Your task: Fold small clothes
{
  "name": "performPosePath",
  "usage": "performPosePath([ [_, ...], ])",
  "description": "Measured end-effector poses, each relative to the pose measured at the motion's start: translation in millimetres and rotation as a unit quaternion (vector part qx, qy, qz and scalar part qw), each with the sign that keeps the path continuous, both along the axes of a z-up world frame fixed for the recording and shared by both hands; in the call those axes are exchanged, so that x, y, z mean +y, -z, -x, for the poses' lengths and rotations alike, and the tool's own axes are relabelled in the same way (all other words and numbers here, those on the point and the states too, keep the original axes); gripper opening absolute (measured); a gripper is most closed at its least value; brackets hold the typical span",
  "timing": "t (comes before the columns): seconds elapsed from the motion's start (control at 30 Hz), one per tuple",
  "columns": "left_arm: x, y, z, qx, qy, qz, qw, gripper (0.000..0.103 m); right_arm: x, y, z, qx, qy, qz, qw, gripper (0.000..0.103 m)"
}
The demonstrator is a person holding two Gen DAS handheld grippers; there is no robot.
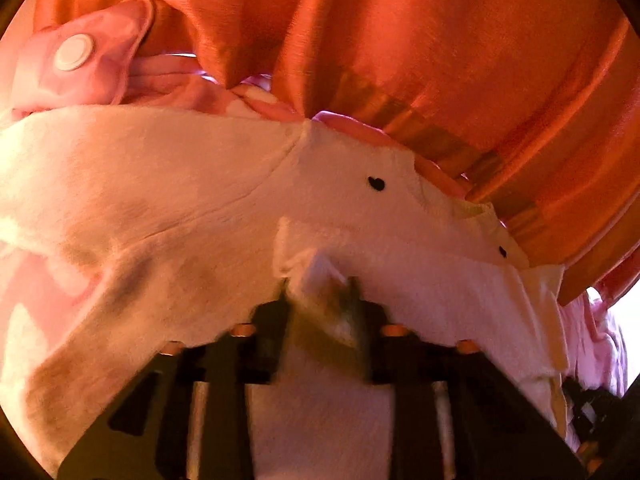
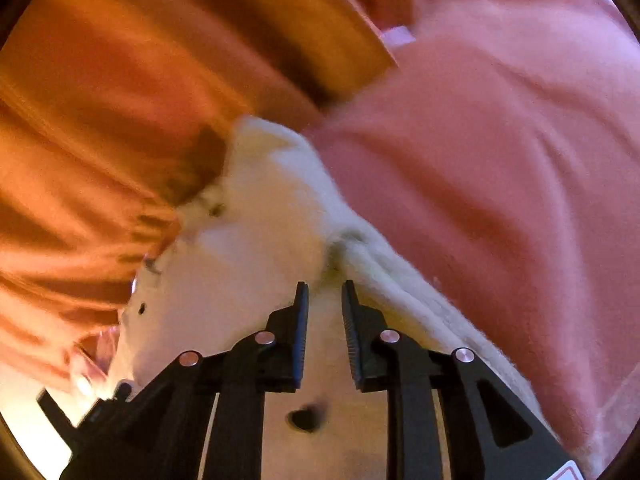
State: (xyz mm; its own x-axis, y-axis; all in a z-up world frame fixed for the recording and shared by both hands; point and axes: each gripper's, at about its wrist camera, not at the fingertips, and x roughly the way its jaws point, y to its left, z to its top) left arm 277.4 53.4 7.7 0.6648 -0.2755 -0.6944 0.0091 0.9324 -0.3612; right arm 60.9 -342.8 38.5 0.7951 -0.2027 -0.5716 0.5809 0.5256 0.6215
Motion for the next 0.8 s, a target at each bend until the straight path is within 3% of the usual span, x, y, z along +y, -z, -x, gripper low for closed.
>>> performPosePath([
  [0.03, 6.1, -0.8, 7.4, 0.002, -0.005, 0.005, 1.0, 0.053, 6.2, -6.6, -2.2, -0.001, -0.01, 0.037, 0.999, 0.021],
  [0.07, 17.5, -2.8, 16.5, 0.005, -0.01, 0.017, 0.9998, 0.059, 13.8, -12.3, -11.6, 0.015, -0.023, 0.083, 0.996, 0.036],
  [0.1, 28.8, -4.2, 23.6, 0.012, -0.016, 0.028, 0.9994, 0.06, 17.8, -10.1, -26.1, 0.046, -0.042, 0.108, 0.992, 0.042],
  [0.17, 51.2, -9.1, 33.4, 0.018, -0.024, 0.041, 0.9987, 0.062, 21.4, 9.9, -43.7, 0.103, -0.068, 0.095, 0.988, 0.039],
  [0.2, 67.2, -13.5, 38.3, 0.02, -0.034, 0.042, 0.9984, 0.065, 23.4, 14.1, -42.6, 0.097, -0.068, 0.075, 0.99, 0.039],
  [0.27, 102.2, -24.1, 48.1, 0.006, -0.072, 0.042, 0.9965, 0.081, 33.2, 6.5, -41.3, 0.07, -0.089, 0.064, 0.992, 0.04],
  [0.33, 136.2, -33.7, 55.5, -0.013, -0.12, 0.037, 0.992, 0.087, 50.2, -11.4, -43.0, 0.038, -0.112, 0.097, 0.988, 0.041],
  [0.47, 217.4, -35.5, 53.2, -0.016, -0.241, 0.032, 0.97, 0.091, 67.7, -17.3, -47.0, 0.032, -0.138, 0.126, 0.982, 0.046],
  [0.53, 255.8, -25.2, 44.2, 0.011, -0.304, 0.031, 0.9521, 0.091, 75.4, -13.3, -48.7, 0.035, -0.149, 0.12, 0.981, 0.046],
  [0.63, 289.0, -14.2, 36.0, 0.029, -0.362, 0.032, 0.9313, 0.091, 82.9, -10.2, -50.2, 0.04, -0.159, 0.12, 0.979, 0.046],
  [0.7, 301.2, -6.7, 25.3, 0.036, -0.372, 0.036, 0.9266, 0.077, 86.7, -10.3, -50.9, 0.041, -0.162, 0.125, 0.978, 0.048],
  [0.77, 301.2, -3.8, 7.7, 0.044, -0.344, 0.032, 0.9372, 0.034, 88.4, -9.5, -54.6, 0.041, -0.164, 0.126, 0.978, 0.049],
  [0.8, 299.5, -5.6, 2.7, 0.043, -0.331, 0.024, 0.9425, 0.024, 88.4, -9.4, -55.4, 0.041, -0.163, 0.126, 0.978, 0.049],
])
